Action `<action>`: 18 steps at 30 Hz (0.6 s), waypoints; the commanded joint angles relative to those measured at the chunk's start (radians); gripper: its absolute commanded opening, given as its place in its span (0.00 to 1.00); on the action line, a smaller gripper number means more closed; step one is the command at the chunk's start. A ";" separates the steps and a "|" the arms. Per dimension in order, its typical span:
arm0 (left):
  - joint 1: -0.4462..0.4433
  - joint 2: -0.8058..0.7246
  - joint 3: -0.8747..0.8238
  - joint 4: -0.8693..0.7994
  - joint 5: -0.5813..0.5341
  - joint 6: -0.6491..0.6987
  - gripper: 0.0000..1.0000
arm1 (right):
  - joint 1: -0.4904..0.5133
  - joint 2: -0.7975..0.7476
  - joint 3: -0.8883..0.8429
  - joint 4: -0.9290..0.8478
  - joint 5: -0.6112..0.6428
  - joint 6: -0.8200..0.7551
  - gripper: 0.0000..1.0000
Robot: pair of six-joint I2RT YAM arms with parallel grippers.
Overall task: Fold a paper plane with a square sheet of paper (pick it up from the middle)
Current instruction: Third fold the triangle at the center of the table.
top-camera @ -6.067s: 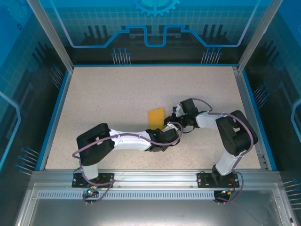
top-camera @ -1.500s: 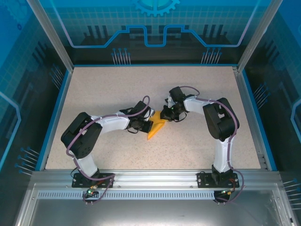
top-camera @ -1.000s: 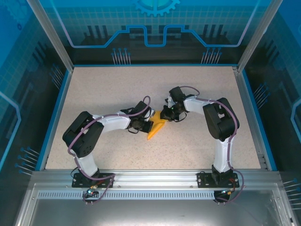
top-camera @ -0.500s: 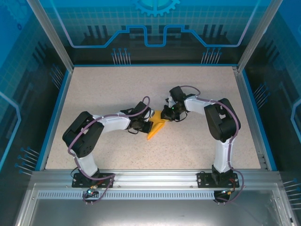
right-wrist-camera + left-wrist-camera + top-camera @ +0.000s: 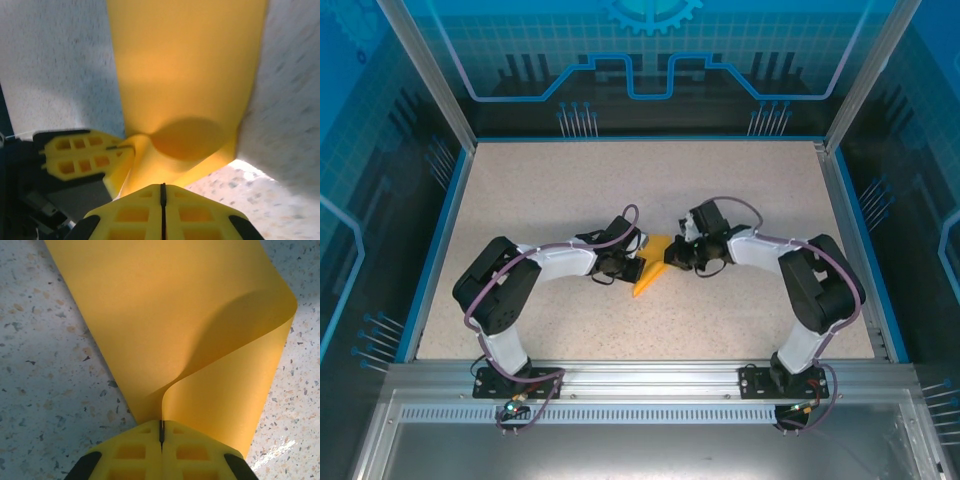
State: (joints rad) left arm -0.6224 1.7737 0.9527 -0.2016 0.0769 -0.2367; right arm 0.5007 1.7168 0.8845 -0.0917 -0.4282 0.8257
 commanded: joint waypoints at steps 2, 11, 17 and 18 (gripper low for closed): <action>0.010 -0.007 -0.019 -0.015 0.017 -0.011 0.00 | 0.082 -0.009 -0.080 0.238 -0.031 0.163 0.05; 0.009 -0.006 -0.009 -0.019 0.021 -0.009 0.00 | 0.134 0.051 -0.080 0.297 -0.015 0.213 0.02; 0.010 -0.003 -0.005 -0.019 0.021 -0.006 0.00 | 0.132 0.088 -0.075 0.276 -0.002 0.208 0.01; 0.010 -0.003 -0.005 -0.020 0.020 -0.006 0.00 | 0.131 0.089 -0.077 0.272 0.002 0.207 0.01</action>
State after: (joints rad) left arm -0.6224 1.7737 0.9527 -0.2020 0.0772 -0.2367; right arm 0.6239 1.7851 0.8040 0.1833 -0.4335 1.0252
